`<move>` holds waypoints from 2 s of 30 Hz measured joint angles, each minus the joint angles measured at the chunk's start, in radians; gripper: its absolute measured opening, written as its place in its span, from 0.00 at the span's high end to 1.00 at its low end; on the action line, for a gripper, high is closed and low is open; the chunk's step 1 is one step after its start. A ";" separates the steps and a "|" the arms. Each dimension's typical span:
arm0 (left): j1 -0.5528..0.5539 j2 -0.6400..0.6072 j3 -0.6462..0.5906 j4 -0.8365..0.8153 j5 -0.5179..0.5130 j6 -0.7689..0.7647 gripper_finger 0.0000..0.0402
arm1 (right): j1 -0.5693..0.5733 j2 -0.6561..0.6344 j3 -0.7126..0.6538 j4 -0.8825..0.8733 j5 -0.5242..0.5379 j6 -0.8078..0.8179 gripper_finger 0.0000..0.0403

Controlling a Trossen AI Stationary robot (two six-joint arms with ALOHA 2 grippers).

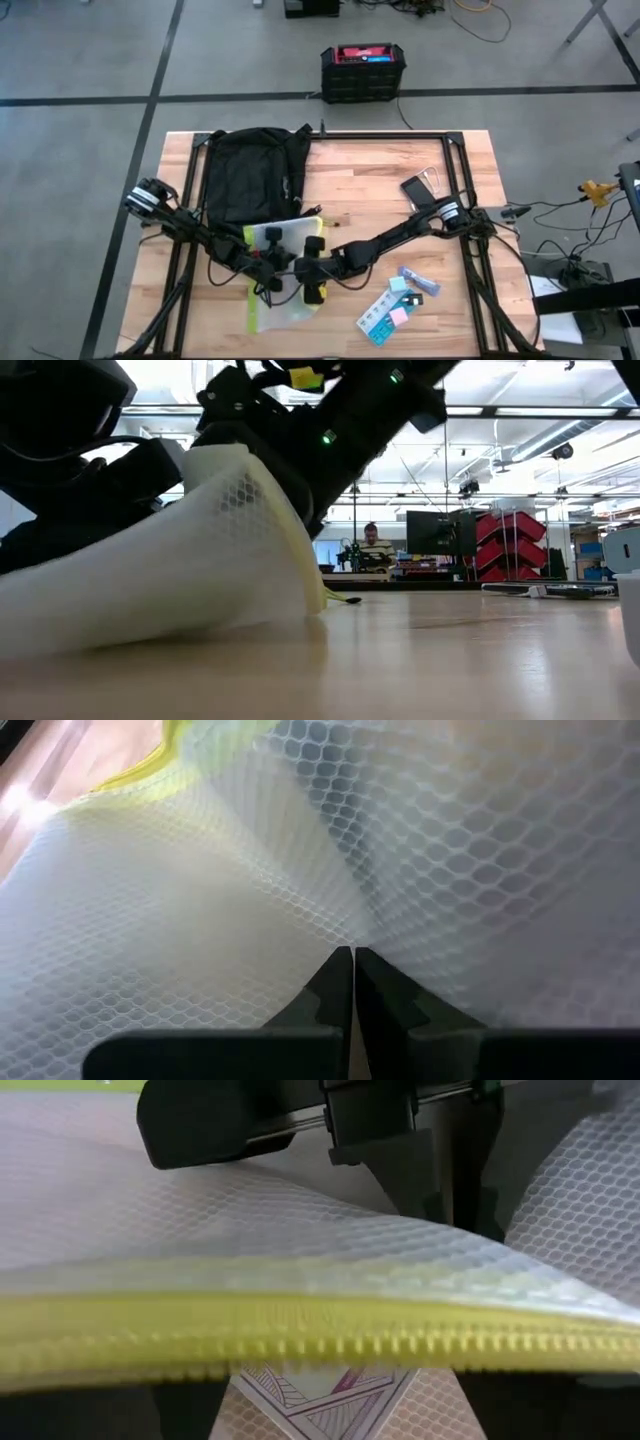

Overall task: Unpack backpack
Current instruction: Remove the game card from the zip bag

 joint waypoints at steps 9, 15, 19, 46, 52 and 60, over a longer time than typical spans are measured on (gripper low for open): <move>0.001 -0.001 0.000 -0.001 -0.011 -0.010 1.00 | -0.023 -0.003 0.110 -0.149 0.017 -0.028 0.02; 0.001 -0.002 0.000 -0.001 -0.011 -0.019 1.00 | -0.029 -0.004 0.164 -0.222 0.013 -0.057 0.02; 0.001 -0.002 0.001 -0.003 -0.008 -0.032 1.00 | -0.028 -0.008 0.148 -0.260 0.011 0.053 0.01; 0.000 -0.002 -0.002 -0.007 -0.002 -0.039 1.00 | -0.039 0.001 0.100 -0.320 0.077 0.142 0.04; 0.000 -0.002 -0.003 -0.008 -0.002 -0.040 1.00 | -0.044 -0.037 0.104 -0.358 0.166 0.073 0.04; 0.000 -0.002 -0.004 -0.010 -0.002 -0.062 1.00 | -0.044 -0.039 0.102 -0.385 0.091 0.096 0.04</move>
